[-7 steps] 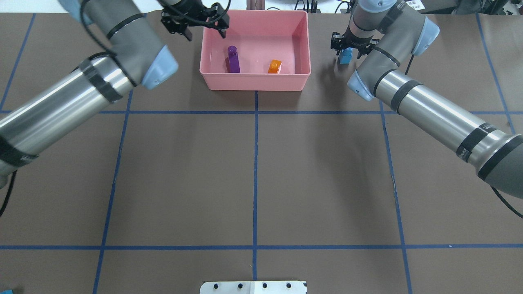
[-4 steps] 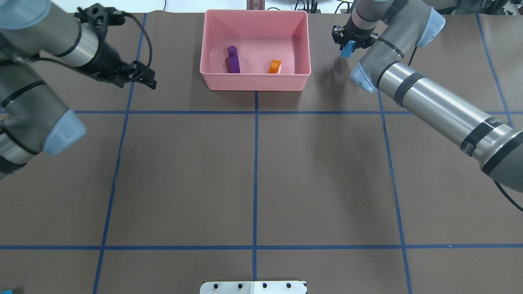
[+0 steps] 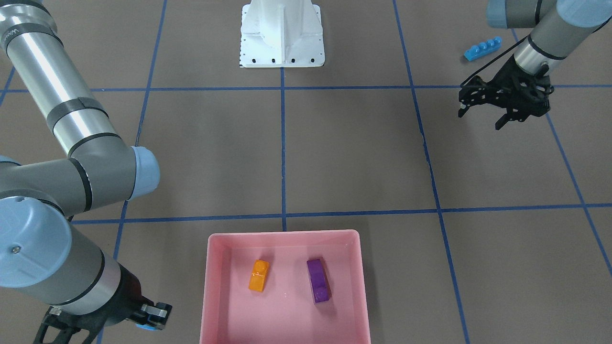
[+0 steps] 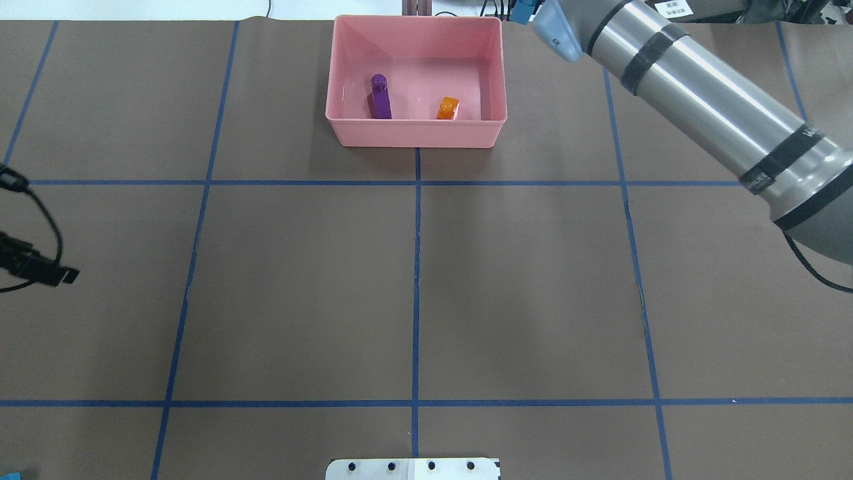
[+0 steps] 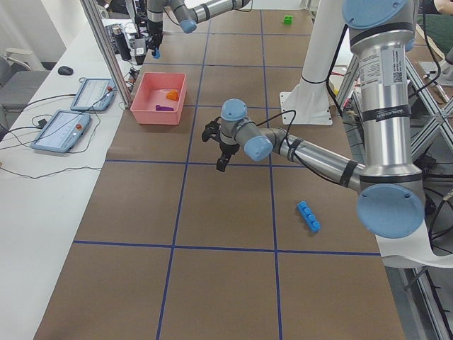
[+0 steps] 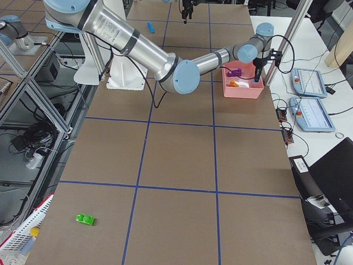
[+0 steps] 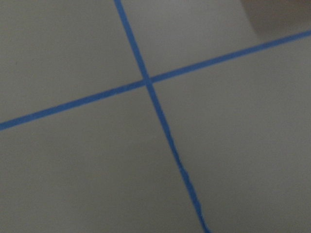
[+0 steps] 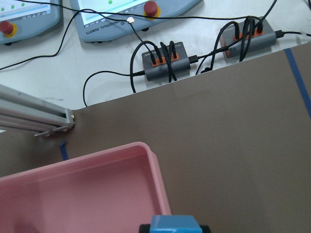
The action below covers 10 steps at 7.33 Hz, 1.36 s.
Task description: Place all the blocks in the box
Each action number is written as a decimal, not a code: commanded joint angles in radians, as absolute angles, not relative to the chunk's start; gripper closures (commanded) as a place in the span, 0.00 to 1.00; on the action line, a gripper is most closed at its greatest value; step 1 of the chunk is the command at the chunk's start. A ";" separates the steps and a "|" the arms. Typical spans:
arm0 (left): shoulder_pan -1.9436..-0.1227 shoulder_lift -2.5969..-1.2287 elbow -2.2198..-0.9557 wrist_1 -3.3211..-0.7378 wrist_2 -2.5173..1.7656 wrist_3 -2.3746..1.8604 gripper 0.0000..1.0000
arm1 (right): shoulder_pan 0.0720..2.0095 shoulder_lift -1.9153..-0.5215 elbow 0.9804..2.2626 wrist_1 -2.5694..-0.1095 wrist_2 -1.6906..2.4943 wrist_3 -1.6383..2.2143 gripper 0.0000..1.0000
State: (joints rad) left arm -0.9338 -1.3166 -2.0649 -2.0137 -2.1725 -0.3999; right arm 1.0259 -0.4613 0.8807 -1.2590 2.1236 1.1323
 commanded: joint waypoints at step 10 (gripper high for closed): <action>-0.034 -0.904 -2.049 -2.381 -1.738 -0.637 0.00 | 1.071 -0.709 1.348 -1.565 2.207 1.028 0.01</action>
State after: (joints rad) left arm -0.1005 -0.9093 -2.0609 -2.3734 -1.7697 -0.5739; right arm 1.0319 -0.5788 1.1519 -1.4435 2.1850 1.1132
